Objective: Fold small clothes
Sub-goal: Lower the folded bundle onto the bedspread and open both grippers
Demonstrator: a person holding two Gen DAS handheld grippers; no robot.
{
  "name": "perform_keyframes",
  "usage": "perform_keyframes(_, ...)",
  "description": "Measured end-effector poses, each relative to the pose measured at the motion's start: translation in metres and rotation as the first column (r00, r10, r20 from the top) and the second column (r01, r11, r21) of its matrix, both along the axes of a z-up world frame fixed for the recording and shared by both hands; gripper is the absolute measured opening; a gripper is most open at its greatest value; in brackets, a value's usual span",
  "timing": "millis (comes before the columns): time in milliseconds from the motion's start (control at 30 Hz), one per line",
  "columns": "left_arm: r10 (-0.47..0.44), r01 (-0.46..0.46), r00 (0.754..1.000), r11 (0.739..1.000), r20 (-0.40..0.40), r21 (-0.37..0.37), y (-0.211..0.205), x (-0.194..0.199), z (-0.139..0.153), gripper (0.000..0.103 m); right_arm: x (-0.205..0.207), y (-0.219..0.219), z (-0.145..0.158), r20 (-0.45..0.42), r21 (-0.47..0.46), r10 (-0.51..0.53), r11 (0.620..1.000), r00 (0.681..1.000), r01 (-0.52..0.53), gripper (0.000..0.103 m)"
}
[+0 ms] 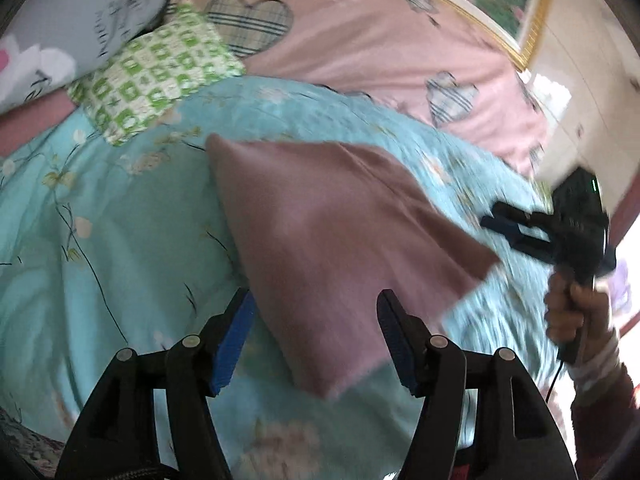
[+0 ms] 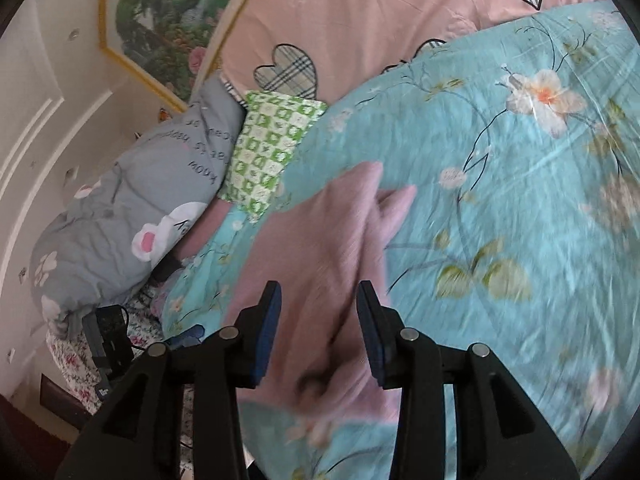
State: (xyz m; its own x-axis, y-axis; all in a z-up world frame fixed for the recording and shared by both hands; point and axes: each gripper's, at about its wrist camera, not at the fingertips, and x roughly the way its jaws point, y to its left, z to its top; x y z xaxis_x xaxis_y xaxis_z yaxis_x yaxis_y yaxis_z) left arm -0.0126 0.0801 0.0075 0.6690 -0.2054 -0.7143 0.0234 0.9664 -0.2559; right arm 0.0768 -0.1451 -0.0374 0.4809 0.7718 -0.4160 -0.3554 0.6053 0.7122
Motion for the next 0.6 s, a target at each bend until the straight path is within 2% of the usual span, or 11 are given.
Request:
perform_keyframes(100, -0.014, 0.014, 1.0, 0.998, -0.005, 0.065, -0.017, -0.015, -0.006, 0.066, -0.013, 0.011, 0.003, 0.015, -0.036, 0.031, 0.999, 0.999, -0.03, 0.041)
perform_keyframes(233, 0.018, -0.016, 1.0, 0.993, -0.011, 0.115, -0.031, -0.027, -0.024, 0.066, -0.024, 0.022, 0.007, 0.051, -0.102, 0.051, 0.994, 0.997, -0.046, 0.041)
perform_keyframes(333, 0.064, -0.059, 0.998, 0.975, -0.014, 0.215, -0.035, -0.023, -0.038, 0.066, -0.026, 0.029, 0.005, 0.052, -0.13, 0.062, 0.99, 0.997, -0.055, 0.041)
perform_keyframes(400, 0.082, -0.077, 0.997, 0.964, -0.009, 0.256, -0.034, -0.021, -0.043, 0.065, -0.025, 0.032, 0.002, 0.047, -0.156, 0.069, 0.986, 0.997, -0.06, 0.041)
perform_keyframes(533, 0.093, -0.088, 0.996, 0.957, -0.007, 0.277, -0.031, -0.013, -0.047, 0.046, -0.019, 0.042, -0.002, 0.046, -0.239, 0.078, 0.969, 0.996, -0.065, 0.041)
perform_keyframes(600, 0.098, -0.089, 0.995, 0.964, -0.027, 0.25, -0.028, -0.01, -0.051, 0.036, -0.015, 0.047, -0.005, 0.043, -0.273, 0.093, 0.959, 0.995, -0.078, 0.041)
